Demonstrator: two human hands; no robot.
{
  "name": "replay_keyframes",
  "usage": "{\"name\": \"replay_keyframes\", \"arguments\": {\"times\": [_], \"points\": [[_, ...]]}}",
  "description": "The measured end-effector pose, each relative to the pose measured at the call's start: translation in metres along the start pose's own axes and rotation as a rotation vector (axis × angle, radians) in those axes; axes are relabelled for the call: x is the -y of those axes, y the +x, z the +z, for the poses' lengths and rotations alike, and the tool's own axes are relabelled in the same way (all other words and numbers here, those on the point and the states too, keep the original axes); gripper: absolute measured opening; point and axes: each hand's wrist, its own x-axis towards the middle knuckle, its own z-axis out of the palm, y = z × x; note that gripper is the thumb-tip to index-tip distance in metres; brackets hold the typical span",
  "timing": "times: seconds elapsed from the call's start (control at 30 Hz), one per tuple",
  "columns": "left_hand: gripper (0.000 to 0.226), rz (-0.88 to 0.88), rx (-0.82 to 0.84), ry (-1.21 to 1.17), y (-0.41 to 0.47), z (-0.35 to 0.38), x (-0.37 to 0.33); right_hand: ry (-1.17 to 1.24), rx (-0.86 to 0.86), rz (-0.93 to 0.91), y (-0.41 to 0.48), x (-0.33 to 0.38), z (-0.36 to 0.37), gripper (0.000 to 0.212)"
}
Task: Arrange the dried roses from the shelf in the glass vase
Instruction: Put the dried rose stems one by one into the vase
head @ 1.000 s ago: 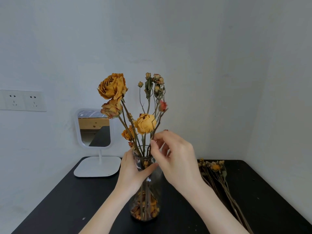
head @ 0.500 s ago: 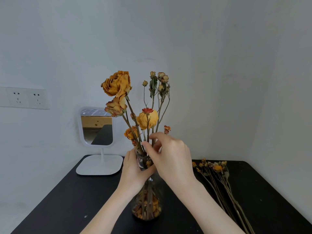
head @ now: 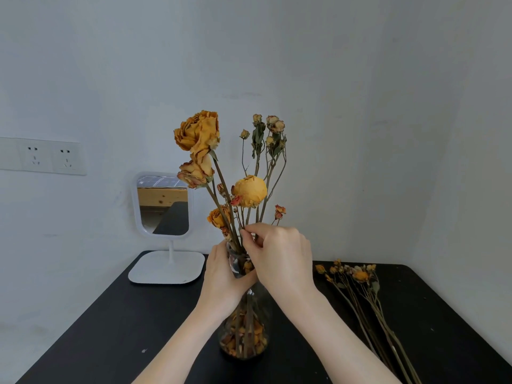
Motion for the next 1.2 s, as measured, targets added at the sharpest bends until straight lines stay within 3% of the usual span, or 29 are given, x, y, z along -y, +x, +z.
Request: {"name": "replay_keyframes", "arguments": {"times": [0.13, 0.43, 0.6, 0.73, 0.9, 1.03, 1.13, 1.2], "points": [[0.046, 0.005, 0.028, -0.007, 0.001, 0.000, -0.001, -0.058, 0.193, 0.060, 0.000, -0.009, 0.006, 0.027], [0.047, 0.012, -0.014, -0.028, -0.001, -0.001, 0.000, 0.068, -0.006, 0.053, -0.004, -0.004, 0.004, 0.028], [0.054, -0.041, 0.046, -0.077, 0.000, -0.010, -0.001, 0.169, 0.033, 0.017, -0.021, -0.010, -0.004, 0.019], [0.058, -0.051, 0.087, -0.064, 0.005, -0.017, 0.003, 0.197, 0.123, 0.116, -0.032, -0.029, -0.013, 0.026], [0.065, -0.126, 0.151, -0.073, 0.005, -0.023, 0.002, 0.162, 0.159, 0.277, -0.041, -0.061, -0.017, 0.020], [0.074, -0.155, -0.020, -0.083, -0.017, -0.020, -0.002, 0.180, 0.175, 0.367, -0.051, -0.086, -0.021, 0.008], [0.052, -0.045, -0.267, 0.039, -0.051, -0.014, -0.006, 0.193, 0.186, 0.462, -0.060, -0.109, -0.028, 0.009], [0.043, 0.095, -0.263, 0.058, -0.075, -0.007, -0.012, 0.180, 0.197, 0.540, -0.067, -0.126, -0.035, 0.008]]}}
